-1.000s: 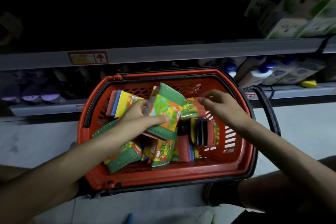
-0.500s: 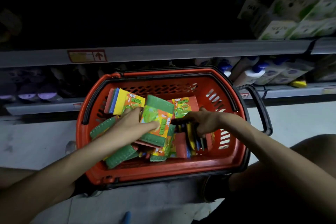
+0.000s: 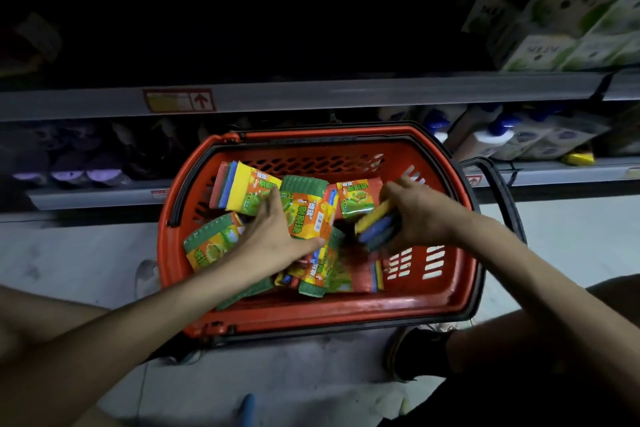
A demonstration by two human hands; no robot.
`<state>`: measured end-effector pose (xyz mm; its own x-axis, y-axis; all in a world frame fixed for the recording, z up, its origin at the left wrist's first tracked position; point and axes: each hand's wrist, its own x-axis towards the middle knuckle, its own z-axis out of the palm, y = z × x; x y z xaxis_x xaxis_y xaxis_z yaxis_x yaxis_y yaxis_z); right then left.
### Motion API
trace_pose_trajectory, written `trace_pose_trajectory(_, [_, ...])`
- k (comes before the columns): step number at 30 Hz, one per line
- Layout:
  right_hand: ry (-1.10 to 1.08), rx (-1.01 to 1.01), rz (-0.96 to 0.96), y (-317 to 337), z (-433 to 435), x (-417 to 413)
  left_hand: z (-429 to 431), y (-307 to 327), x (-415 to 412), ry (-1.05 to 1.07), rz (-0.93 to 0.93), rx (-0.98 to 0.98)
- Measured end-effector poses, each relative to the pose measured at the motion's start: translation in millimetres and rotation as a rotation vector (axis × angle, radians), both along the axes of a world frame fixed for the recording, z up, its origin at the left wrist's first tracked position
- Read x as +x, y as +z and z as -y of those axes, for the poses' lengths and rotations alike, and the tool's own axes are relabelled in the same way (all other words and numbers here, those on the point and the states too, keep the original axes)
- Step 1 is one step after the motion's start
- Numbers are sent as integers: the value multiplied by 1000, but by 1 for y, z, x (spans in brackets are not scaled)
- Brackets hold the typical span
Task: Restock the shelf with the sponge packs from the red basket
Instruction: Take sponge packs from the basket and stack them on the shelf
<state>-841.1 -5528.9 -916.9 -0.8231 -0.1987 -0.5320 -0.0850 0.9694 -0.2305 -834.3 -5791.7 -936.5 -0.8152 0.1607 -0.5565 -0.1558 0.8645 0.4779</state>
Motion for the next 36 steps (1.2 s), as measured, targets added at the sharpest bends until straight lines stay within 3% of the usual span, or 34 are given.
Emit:
trace_pose_trajectory(3, [-258, -205, -163, 25, -5, 3, -4, 3, -9, 155, 49, 130])
trace_pose_trajectory(11, [-885, -922, -143, 53, -8, 13, 15, 42, -26, 758, 457, 1044])
trace_pose_trajectory(16, [-1139, -1129, 53, 59, -1, 9, 26, 46, -29, 817, 497, 1201])
trace_pose_trajectory(20, [-1168, -1312, 111, 57, 5, 5, 23, 57, -30, 792, 480, 1243])
trace_pose_trajectory(23, [-1062, -1373, 167, 63, 11, 5, 27, 61, -31, 834, 440, 1283])
trace_pose_trajectory(24, [-975, -1370, 99, 62, 14, 7, 31, 59, -32, 861, 427, 1299])
trace_pose_trajectory(26, [-684, -1218, -261, 59, 20, 15, 41, 56, -33, 912, 411, 1316])
trace_pose_trajectory(28, [-284, -917, -678, 54, 25, 24, 51, 57, -28, 931, 421, 1348])
trace_pose_trajectory(30, [60, -638, -954, 45, 29, 29, 58, 58, -20, 940, 437, 1381])
trace_pose_trajectory(32, [197, -506, -1063, 37, 39, 30, 62, 58, -13, 939, 443, 1379])
trace_pose_trajectory(36, [240, -422, -1085, 33, 60, 26, 60, 64, -5, 938, 433, 1391])
